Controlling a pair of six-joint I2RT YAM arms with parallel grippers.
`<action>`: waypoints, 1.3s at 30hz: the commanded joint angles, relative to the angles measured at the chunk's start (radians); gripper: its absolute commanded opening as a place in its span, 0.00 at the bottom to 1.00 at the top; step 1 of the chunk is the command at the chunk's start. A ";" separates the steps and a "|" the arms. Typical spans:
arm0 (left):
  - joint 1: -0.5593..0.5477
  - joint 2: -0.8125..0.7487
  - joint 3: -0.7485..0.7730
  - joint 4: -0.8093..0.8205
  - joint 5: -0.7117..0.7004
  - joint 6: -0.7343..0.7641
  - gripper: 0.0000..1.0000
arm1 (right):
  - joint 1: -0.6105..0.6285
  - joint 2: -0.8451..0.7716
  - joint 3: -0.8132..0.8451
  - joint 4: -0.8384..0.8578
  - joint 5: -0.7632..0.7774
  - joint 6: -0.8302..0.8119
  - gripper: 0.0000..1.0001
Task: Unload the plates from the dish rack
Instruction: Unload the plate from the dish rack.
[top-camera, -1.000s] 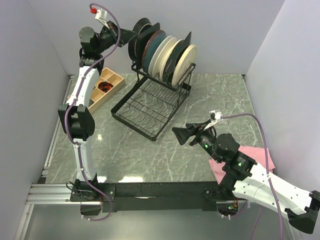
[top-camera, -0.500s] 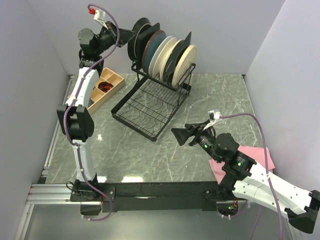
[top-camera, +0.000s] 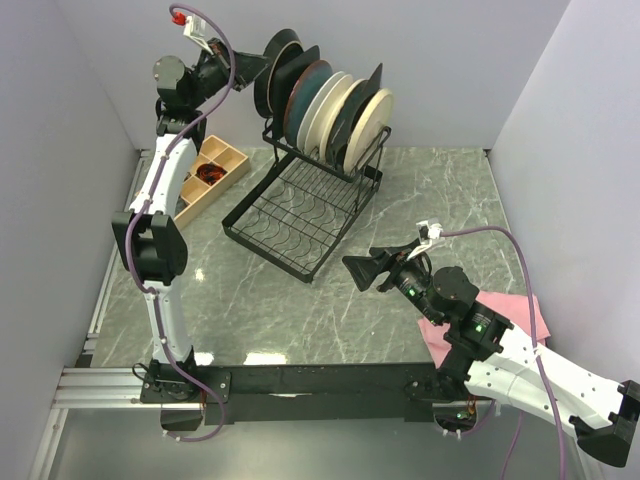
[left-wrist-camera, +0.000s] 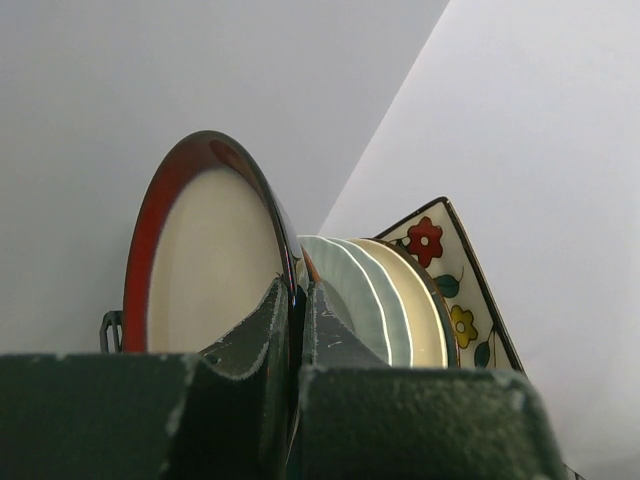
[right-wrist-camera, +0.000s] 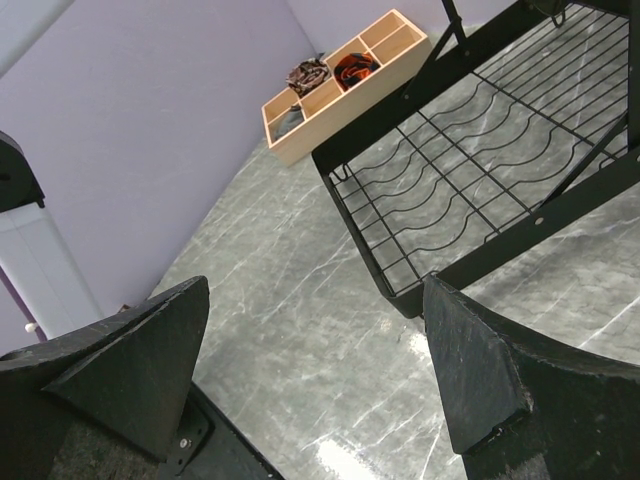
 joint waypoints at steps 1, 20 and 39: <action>-0.036 -0.157 0.055 0.249 -0.003 -0.033 0.01 | 0.002 -0.007 0.032 0.040 -0.004 -0.001 0.93; -0.010 -0.192 0.054 0.263 -0.027 -0.105 0.01 | 0.002 -0.009 0.032 0.045 -0.017 0.005 0.93; 0.015 -0.474 -0.234 0.035 -0.197 0.191 0.01 | 0.005 -0.024 0.037 0.032 -0.025 0.011 0.93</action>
